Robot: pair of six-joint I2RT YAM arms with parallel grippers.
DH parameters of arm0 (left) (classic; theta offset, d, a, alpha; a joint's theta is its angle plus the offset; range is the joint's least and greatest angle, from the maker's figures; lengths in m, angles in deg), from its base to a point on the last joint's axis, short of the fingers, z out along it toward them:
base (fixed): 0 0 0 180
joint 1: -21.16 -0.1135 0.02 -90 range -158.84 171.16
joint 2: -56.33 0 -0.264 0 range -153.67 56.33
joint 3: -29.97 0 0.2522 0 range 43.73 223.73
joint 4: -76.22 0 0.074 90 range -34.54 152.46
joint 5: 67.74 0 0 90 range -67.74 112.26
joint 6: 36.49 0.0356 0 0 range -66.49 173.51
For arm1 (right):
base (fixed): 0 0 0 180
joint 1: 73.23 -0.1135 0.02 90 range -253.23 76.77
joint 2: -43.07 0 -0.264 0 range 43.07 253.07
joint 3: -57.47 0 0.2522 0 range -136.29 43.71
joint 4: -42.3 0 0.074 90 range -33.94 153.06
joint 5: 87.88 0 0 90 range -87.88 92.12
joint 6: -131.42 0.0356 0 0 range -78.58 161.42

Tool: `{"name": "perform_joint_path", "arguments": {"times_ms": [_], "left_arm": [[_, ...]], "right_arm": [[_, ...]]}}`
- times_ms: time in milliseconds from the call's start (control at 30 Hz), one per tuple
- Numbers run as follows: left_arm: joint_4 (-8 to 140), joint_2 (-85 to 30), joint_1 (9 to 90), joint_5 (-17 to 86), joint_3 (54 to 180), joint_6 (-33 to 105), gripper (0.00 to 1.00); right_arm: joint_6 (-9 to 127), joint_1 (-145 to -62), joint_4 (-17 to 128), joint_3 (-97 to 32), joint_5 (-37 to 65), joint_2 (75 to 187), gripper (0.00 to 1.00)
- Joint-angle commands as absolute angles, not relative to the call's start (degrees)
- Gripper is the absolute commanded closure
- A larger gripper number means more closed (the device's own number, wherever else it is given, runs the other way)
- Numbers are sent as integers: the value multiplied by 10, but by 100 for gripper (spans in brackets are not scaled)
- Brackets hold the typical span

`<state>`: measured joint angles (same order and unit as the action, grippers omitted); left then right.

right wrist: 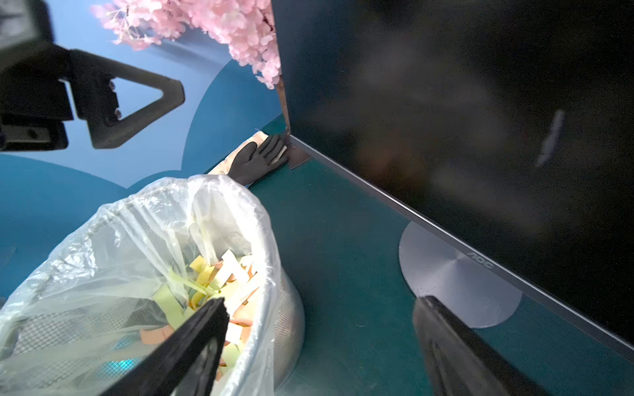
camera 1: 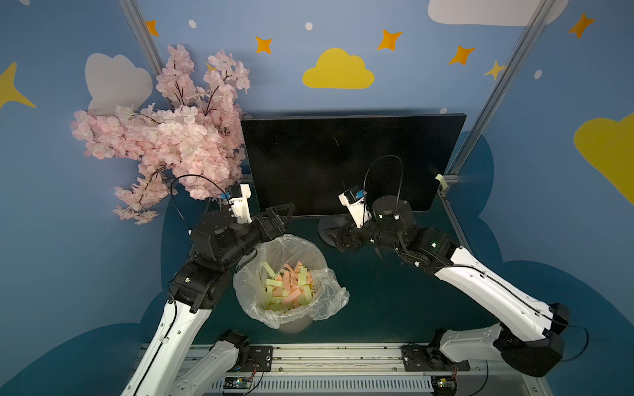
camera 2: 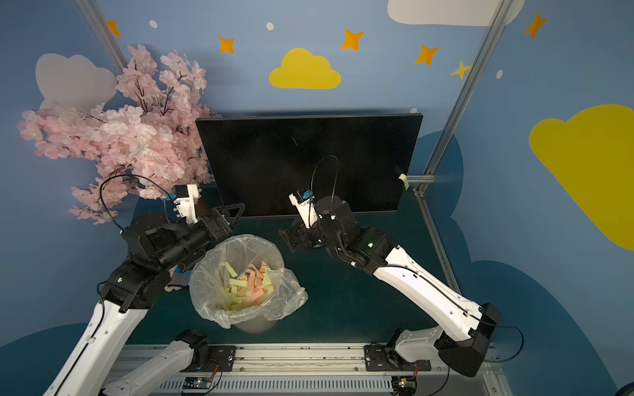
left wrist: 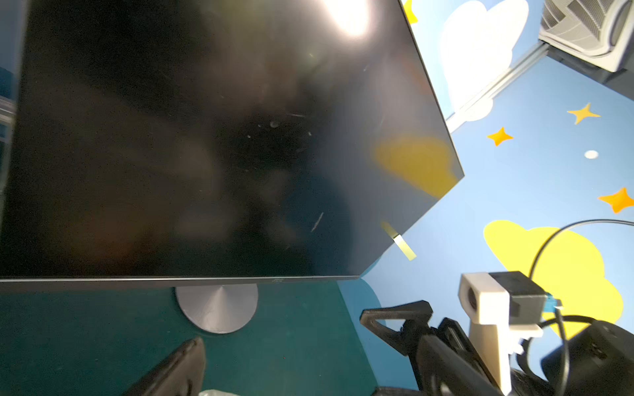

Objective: Remove the sticky note from the monitor
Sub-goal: Place the sticky note in the trash bin, then tear off the sticky note from the monitor.

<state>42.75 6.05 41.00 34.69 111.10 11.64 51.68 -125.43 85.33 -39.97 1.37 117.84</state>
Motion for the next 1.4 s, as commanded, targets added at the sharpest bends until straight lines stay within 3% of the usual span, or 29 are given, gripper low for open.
{"name": "perform_joint_path", "arguments": {"times_ms": [0,767,1367], "left_arm": [[483,44,423,416,1115,112,0],[574,-147,629,429,1213,181,0],[606,-299,670,496,1311,197,0]], "right_arm": [[545,-1228,824,-376,36,1159,9],[623,-1011,785,-262,71,1028,9],[726,-563,733,-199,211,936,9]]}}
